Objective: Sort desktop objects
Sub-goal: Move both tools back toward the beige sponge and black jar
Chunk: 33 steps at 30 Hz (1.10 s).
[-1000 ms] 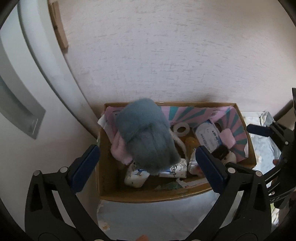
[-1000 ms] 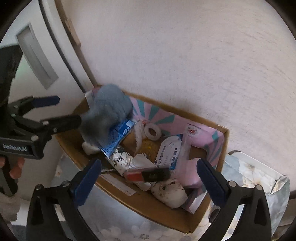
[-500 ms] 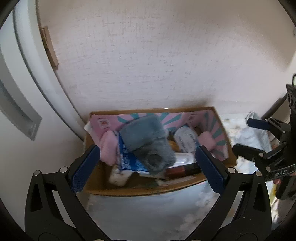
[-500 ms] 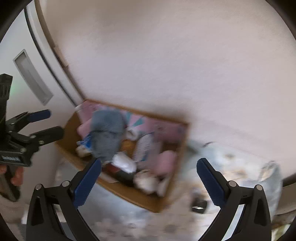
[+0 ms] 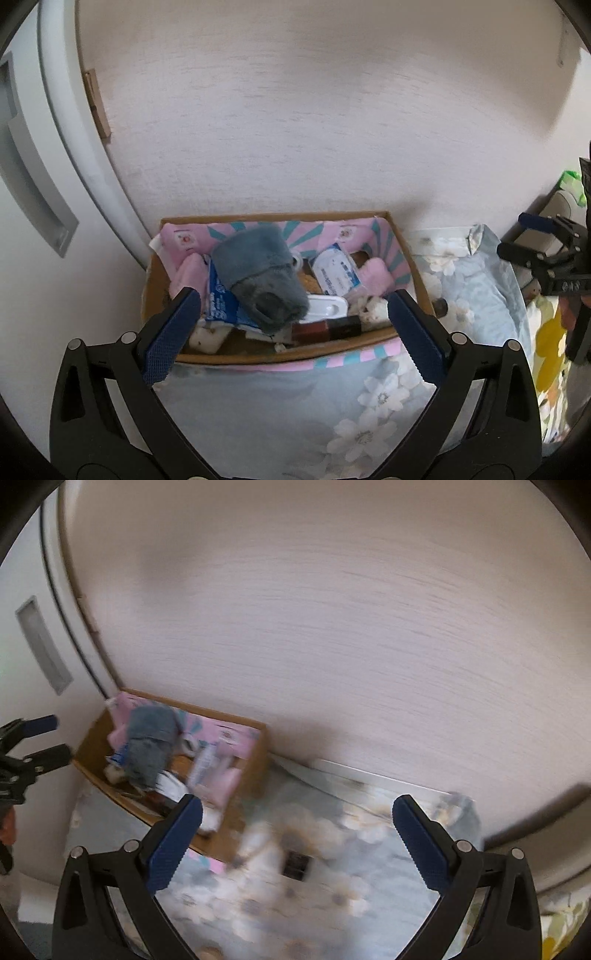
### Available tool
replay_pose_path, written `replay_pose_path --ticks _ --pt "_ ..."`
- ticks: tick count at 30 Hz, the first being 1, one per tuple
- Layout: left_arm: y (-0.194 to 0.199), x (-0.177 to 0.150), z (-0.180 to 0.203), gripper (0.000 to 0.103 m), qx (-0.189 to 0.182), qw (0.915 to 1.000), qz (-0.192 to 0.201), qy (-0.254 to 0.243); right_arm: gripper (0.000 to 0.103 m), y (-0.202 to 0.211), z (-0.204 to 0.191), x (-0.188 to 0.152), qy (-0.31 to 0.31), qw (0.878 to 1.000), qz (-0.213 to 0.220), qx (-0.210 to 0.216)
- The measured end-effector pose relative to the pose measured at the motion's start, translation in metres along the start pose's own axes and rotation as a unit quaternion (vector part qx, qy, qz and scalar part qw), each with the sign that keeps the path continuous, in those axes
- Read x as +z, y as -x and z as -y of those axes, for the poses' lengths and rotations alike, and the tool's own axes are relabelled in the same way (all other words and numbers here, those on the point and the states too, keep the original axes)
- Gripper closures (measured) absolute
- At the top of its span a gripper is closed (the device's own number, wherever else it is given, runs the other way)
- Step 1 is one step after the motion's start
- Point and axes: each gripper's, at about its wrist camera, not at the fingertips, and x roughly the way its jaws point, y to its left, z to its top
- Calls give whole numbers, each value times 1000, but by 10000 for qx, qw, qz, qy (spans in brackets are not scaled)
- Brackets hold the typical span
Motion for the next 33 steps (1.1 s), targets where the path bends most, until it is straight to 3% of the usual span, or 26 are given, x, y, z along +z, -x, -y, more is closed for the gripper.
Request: replay_pose_path --ticks 4,9,16,20,25,32,33 --pt "2 -15 18 3 -32 9999 101 -93 0 -4 21 -19 -130 9999 7 -57" --pt "-5 -52 56 3 -387 9983 290 -320 0 -30 36 -46 -338 9986 -313 245" --pt "-26 -144 118 8 -938 9922 179 -800 0 -66 25 -84 -25 9973 -507 535" --pt "-36 -200 153 9 -938 9892 404 -1052 1 -90 18 -101 191 9968 -410 661" --pt "-61 -237 173 25 -940 9901 331 -985 6 -120 15 -112 323 9963 -431 664" --pt "-76 -243 173 40 -1059 9907 353 -772 6 -135 9 -113 365 9963 -375 680" --pt "-77 -243 173 46 -1045 9908 353 -785 13 -137 7 -112 381 9961 -382 697"
